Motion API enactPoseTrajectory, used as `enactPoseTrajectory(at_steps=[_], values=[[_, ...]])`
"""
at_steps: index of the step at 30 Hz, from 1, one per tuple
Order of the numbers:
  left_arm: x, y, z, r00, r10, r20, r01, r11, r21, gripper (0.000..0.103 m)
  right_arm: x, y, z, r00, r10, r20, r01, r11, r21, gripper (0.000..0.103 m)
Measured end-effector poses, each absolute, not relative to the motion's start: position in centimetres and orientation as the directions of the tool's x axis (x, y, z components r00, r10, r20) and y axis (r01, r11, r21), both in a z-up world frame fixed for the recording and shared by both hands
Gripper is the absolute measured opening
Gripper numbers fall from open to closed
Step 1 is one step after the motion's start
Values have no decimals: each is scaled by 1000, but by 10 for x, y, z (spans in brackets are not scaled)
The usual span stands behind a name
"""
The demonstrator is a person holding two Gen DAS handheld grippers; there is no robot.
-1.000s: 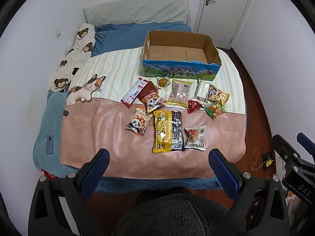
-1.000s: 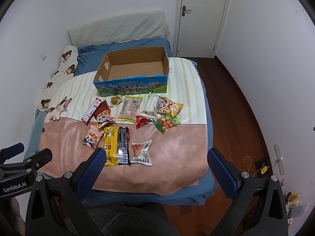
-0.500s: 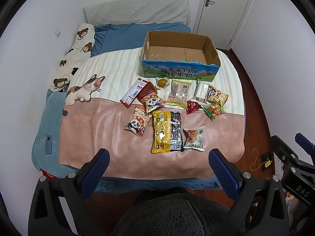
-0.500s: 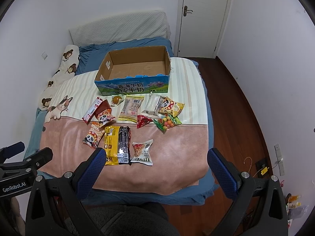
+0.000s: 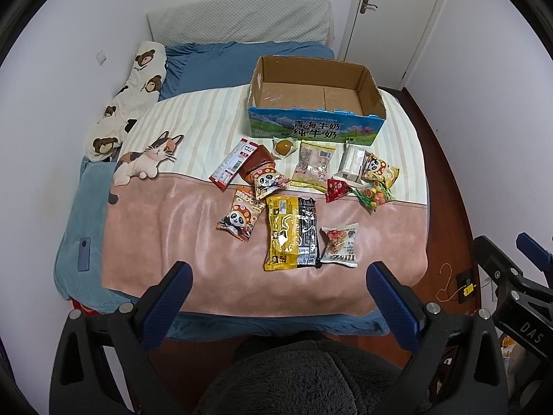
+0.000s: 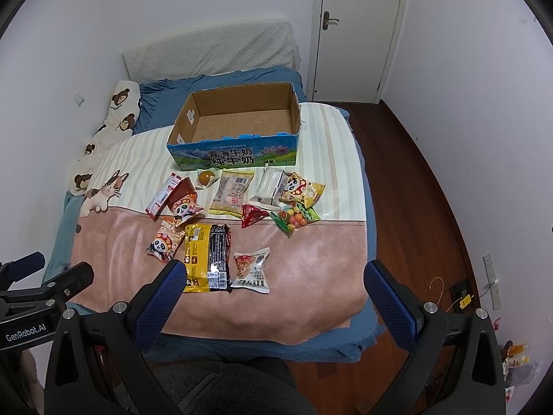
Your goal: Organize snacks
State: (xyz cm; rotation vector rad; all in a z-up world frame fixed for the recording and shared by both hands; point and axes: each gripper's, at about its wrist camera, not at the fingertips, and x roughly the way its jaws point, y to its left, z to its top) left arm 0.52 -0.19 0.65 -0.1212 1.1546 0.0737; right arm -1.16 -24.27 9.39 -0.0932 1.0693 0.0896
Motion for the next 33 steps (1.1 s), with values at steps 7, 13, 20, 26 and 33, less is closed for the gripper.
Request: enactPoseTrajectory(at_steps=[7, 13, 20, 26, 33], values=[[6, -3, 7, 404, -2, -915, -123, 991, -57, 103, -11, -242, 95, 477, 32, -878, -119, 992, -28, 103], [5, -2, 7, 406, -3, -914, -122, 991, -58, 103, -8, -242, 95, 476, 34, -879, -119, 993, -25, 103], [9, -1, 6, 413, 9, -911, -131, 990, -50, 103, -1, -242, 91, 468, 44, -883, -111, 994, -10, 103], [47, 19, -31, 367, 56, -928, -205, 979, -22, 103, 24, -247, 46, 404, 80, -911, -77, 996, 54, 103], [96, 39, -132, 166, -7, -986, -248, 968, -49, 103, 65, -246, -60, 247, 126, -961, -5, 992, 129, 103]])
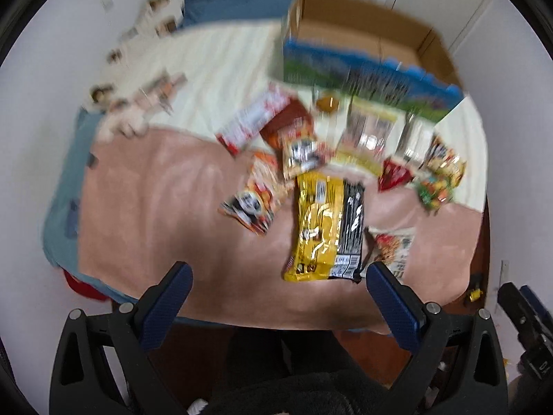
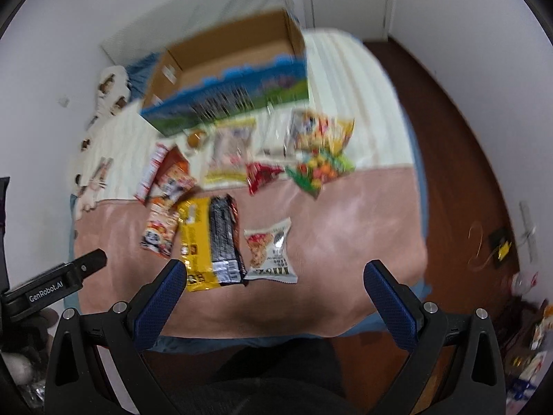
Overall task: Organize snacks
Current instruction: 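Grasp the yellow-black bag with the left tool while the right tool grasps the white cookie packet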
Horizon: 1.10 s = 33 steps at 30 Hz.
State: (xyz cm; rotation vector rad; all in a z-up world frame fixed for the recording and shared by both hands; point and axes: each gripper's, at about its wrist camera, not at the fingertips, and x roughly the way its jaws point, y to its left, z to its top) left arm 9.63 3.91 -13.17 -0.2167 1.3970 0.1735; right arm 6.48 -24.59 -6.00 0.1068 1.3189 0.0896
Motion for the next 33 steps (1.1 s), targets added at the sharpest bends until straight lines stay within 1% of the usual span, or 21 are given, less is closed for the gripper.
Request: enactPoseTrajectory(at_steps=[4, 8, 14, 16, 17, 20, 22, 25, 28, 31, 33], values=[[122, 30, -194, 53, -98, -994, -248, 963, -108, 103, 84, -247, -126, 175, 112, -978, 20, 993, 118, 103], [148, 14, -251, -29, -142, -989, -226, 965, -132, 103, 97, -247, -183, 93, 115, -989, 29, 993, 118, 103], [173, -8, -311, -129, -192, -973, -214, 963, -161, 102, 105, -240, -230, 30, 143, -989, 27, 989, 144, 103], [175, -12, -320, -125, -183, -975, -208, 966, -154, 99, 107, -236, -240, 12, 148, -989, 26, 989, 148, 103], [175, -12, -321, -115, -172, -978, -202, 968, -147, 93, 106, -232, -244, 4, 150, -989, 25, 988, 150, 103], [170, -9, -321, -76, -180, -981, -190, 968, -163, 86, 108, -226, -255, -14, 155, -988, 26, 988, 155, 103], [163, -4, -317, -62, -146, -987, -162, 978, -135, 85, 110, -222, -263, -23, 160, -987, 32, 987, 159, 103], [148, 11, -310, -67, -120, -990, -167, 980, -108, 85, 113, -216, -275, -30, 161, -987, 33, 987, 160, 101], [139, 23, -316, -78, -133, -988, -179, 977, -118, 87, 114, -211, -287, -48, 160, -986, 40, 987, 158, 100], [141, 28, -327, -99, -149, -984, -181, 975, -130, 88, 116, -204, -299, -52, 128, -990, 36, 991, 126, 100], [145, 26, -333, -98, -141, -985, -166, 978, -123, 87, 116, -202, -305, -48, 103, -994, 40, 994, 101, 95]])
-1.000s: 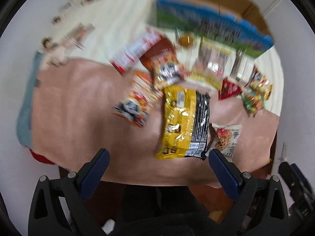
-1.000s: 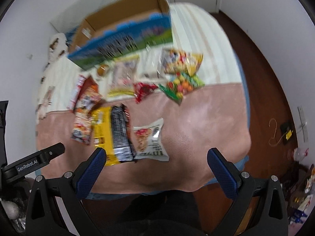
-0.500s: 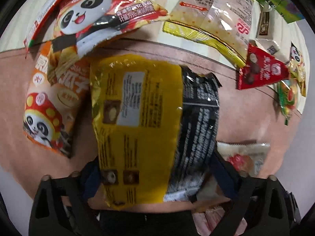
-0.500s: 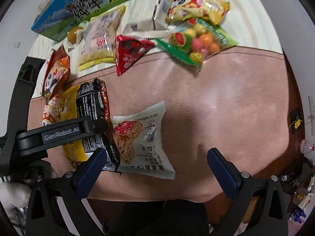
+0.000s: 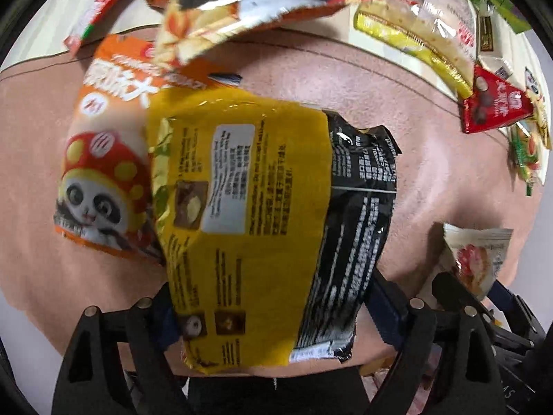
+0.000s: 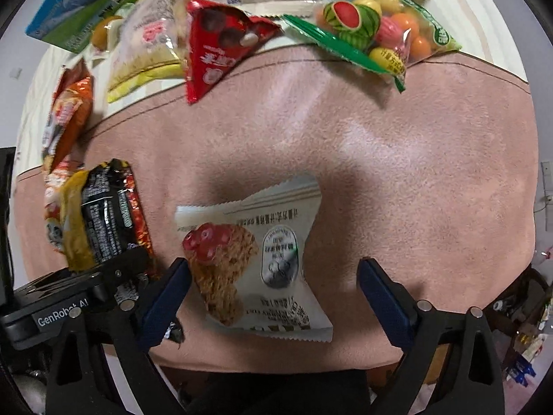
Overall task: Organize snacks
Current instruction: 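Grasp the yellow-black bag with the left tool while the right tool grasps the white cookie packet, then carry both packets into the cardboard box and open both tools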
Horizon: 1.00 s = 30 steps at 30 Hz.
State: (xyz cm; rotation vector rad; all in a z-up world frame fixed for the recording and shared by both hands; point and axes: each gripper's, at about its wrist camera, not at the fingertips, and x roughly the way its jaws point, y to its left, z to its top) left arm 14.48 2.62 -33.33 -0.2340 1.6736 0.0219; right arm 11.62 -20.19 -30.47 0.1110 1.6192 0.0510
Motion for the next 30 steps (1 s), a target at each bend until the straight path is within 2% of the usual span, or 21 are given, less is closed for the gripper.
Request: enactPoseTrajectory(at_steps=[1, 3, 4, 5, 8, 17, 24, 30], values=[[145, 26, -334, -93, -135, -987, -160, 980, -119, 86, 117, -201, -306, -45, 95, -994, 42, 995, 93, 93], [148, 24, -337, -77, -131, -988, -155, 981, -117, 85, 117, -195, -306, -32, 80, -996, 42, 996, 79, 72], [147, 22, -334, -65, -131, -989, -151, 981, -120, 85, 117, -192, -306, -27, 73, -997, 38, 997, 72, 66], [145, 23, -331, -56, -132, -990, -151, 981, -123, 85, 116, -190, -303, -22, 68, -997, 37, 997, 68, 56], [133, 24, -316, -40, -146, -988, -156, 978, -138, 85, 116, -186, -294, -15, 65, -998, 51, 997, 65, 50], [116, 47, -244, 40, -214, -976, -93, 972, -216, 85, 109, -178, -249, 50, 95, -994, 93, 991, 99, 46], [133, 75, -154, 176, -272, -946, -61, 956, -286, 85, 126, -190, -174, 148, 162, -976, 70, 982, 174, 46], [177, 68, -89, 287, -303, -909, -32, 945, -326, 85, 187, -205, -98, 259, 256, -931, -2, 964, 265, 46]])
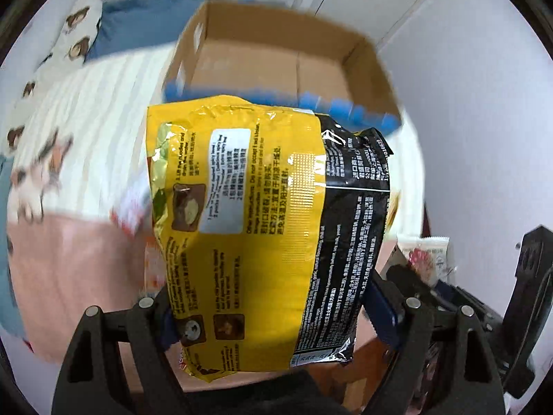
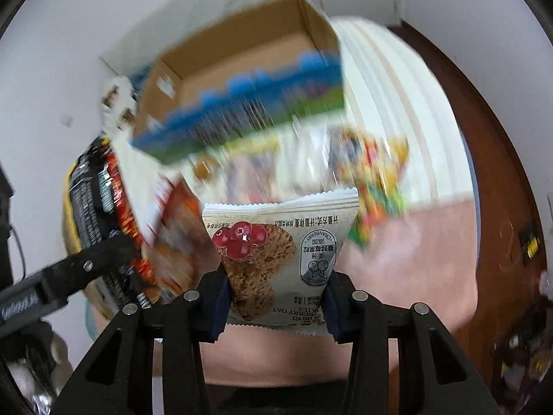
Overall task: Organize snacks
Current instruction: 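Carry both packets into the cardboard box and open both tools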
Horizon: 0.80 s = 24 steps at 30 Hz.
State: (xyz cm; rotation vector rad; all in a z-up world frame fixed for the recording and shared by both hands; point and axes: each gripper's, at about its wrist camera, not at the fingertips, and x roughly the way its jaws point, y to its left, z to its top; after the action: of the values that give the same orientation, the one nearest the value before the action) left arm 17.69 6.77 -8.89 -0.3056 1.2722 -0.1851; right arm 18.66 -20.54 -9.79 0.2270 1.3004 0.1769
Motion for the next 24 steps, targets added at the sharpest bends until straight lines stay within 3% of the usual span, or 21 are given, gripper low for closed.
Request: enactPoseTrajectory(at_steps=[5, 9, 17, 24], values=[[249, 71, -58, 357, -269, -894, -24, 955, -297, 85, 264, -195, -50, 338, 298, -893, -79, 954, 289, 46], [322, 67, -71, 348, -236, -907, -52, 961, -270, 85, 337, -185, -47, 354, 296, -887, -118, 955, 272, 46], [450, 54, -134, 204, -214, -955, -76, 969, -233, 85, 473, -166, -99, 274, 244, -930, -150, 966, 210, 46], [513, 58, -195, 76, -229, -971, -101, 967, -235, 85, 543, -151, -169, 188, 178, -966, -184, 972, 144, 46]])
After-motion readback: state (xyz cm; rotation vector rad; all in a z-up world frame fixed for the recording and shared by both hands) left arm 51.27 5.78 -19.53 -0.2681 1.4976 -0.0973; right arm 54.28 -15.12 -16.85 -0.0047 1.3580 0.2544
